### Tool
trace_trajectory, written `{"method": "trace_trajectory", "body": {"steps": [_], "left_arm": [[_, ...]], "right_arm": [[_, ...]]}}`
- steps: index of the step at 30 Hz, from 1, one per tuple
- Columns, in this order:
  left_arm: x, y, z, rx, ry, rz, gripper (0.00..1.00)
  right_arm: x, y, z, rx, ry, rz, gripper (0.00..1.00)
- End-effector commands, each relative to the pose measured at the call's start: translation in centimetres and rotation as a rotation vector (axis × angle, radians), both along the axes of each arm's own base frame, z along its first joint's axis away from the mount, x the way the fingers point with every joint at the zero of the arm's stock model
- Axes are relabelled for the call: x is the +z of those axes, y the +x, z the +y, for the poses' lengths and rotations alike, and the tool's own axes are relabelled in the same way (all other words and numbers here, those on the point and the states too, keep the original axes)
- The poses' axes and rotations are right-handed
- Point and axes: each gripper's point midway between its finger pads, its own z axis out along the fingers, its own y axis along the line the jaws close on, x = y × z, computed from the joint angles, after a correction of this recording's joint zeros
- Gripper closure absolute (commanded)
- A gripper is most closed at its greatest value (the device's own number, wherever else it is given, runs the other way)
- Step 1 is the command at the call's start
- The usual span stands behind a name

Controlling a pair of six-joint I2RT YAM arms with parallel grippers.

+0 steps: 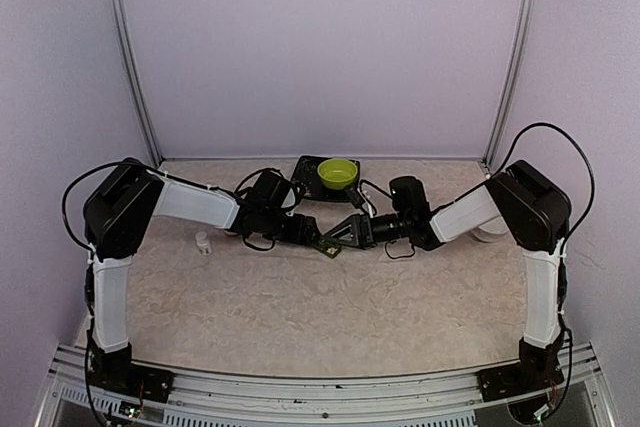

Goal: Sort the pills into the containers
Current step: Close the lid of the pill bottle in the compartment of the pill container.

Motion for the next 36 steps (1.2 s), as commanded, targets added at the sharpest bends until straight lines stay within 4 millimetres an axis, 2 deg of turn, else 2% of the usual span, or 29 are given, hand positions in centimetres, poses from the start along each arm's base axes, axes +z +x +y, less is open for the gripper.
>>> {"method": "trace_trajectory", "body": {"steps": [1, 7, 15, 19, 26, 36], "left_arm": [[-2.7, -1.3, 0.2, -0.009, 0.046, 0.072, 0.16], [-2.7, -1.2, 0.1, -0.009, 0.044, 0.076, 0.16], [-2.7, -1.2, 0.2, -0.007, 0.048, 0.074, 0.16], [-2.8, -1.1, 0.2, -0.007, 0.051, 0.077, 0.16], [-2.8, -1.2, 0.2, -0.007, 0.052, 0.078, 0.16], [-2.6, -1.2, 0.4, -0.004, 0.053, 0.075, 0.16]], "right_arm": [[0.4, -0.7, 0.4, 0.038, -0.003, -0.004, 0.24], [-0.5, -0.1, 0.3, 0.013, -0.056, -0.008, 0.39], [-1.3, 0.8, 0.4, -0.007, -0.095, -0.002, 0.68], [-1.7, 1.2, 0.6, -0.010, -0.119, -0.001, 0.76], [-2.7, 1.3, 0.6, -0.009, -0.134, 0.017, 0.83], [-2.8, 1.4, 0.5, -0.014, -0.138, 0.024, 0.83]]}}
